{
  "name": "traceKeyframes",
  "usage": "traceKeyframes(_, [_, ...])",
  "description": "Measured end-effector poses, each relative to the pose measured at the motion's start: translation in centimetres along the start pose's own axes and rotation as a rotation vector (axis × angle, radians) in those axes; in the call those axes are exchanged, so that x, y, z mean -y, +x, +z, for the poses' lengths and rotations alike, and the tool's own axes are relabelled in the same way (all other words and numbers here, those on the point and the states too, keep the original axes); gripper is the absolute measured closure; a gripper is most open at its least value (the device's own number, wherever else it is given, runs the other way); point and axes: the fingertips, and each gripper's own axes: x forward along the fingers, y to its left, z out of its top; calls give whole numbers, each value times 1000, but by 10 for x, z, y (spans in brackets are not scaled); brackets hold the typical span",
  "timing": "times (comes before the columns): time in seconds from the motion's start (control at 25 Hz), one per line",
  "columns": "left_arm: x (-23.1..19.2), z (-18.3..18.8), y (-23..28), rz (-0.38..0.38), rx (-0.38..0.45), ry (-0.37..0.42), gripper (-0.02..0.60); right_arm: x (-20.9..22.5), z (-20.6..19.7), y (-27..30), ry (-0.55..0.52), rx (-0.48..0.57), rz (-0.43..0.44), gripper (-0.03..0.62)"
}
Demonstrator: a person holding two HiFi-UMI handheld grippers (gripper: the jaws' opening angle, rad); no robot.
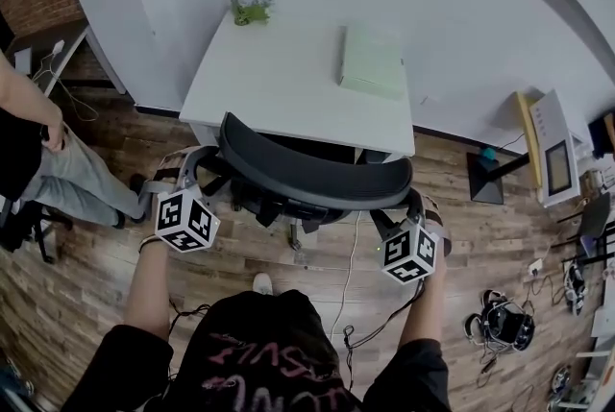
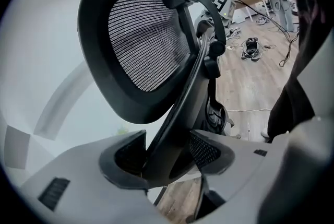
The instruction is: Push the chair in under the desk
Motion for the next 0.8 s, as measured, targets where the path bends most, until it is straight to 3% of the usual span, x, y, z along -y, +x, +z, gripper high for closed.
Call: traceKeyframes(0.8, [-36, 19, 58, 13, 2, -17, 314, 60, -14, 49, -23, -16, -12, 321])
